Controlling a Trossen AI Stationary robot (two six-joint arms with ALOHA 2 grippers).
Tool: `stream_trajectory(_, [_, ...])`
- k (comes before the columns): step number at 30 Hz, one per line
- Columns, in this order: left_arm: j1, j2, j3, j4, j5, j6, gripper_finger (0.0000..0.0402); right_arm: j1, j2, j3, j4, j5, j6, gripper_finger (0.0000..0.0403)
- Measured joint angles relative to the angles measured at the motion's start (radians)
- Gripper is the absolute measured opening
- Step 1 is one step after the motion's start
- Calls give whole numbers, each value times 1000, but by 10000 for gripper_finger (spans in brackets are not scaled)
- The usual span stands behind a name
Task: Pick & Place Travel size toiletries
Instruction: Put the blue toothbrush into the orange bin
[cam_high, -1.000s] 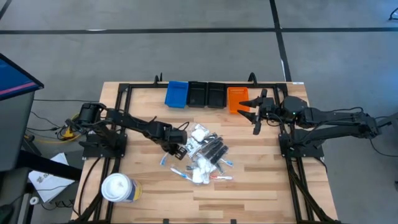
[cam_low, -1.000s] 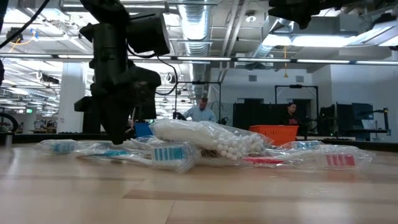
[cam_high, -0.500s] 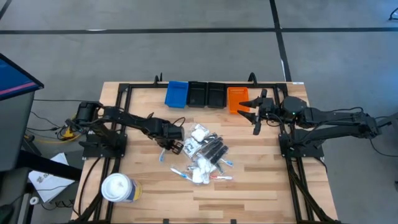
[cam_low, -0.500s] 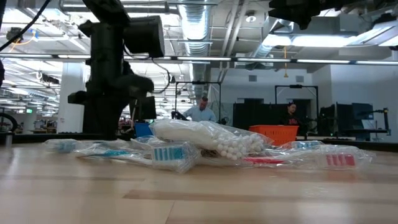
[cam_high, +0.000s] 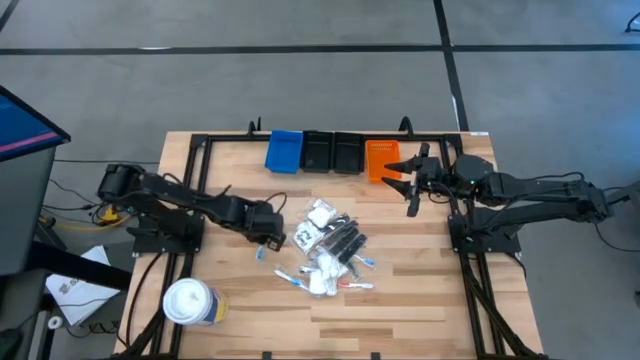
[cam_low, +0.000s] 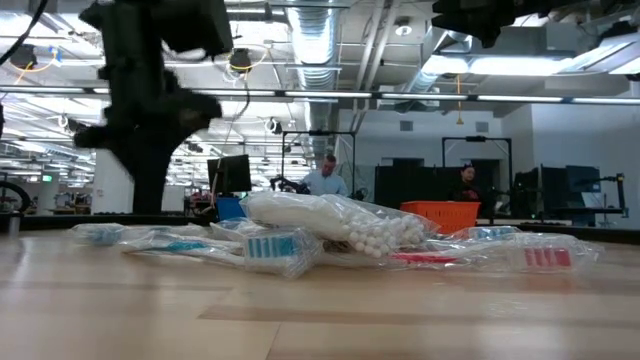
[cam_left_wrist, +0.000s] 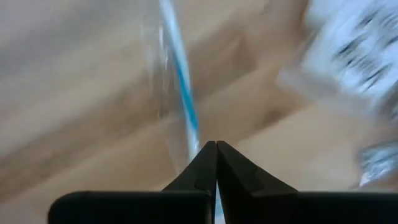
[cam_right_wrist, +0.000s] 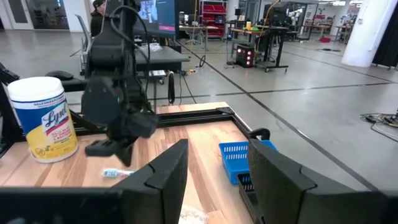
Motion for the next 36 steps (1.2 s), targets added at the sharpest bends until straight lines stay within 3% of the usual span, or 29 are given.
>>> stream_trajectory(8, [57,26,-29,37,9,45,21,-25,0,0,0,0,11,159])
stream_trajectory(19, [69,26,-29,70,-13,73,151,-25,0,0,-10,0,11,159])
stream_trajectory(24, [69,33,-29,74,-13,73,190,-25,0,0,-10,0,13,159])
stream_trajectory(29, [73,77,-29,83,26,88,195,-25,0,0,-10,0,13,159])
stream_trajectory(36, [126,130,-24,100,94,107,167,-25,0,0,-10,0,13,159])
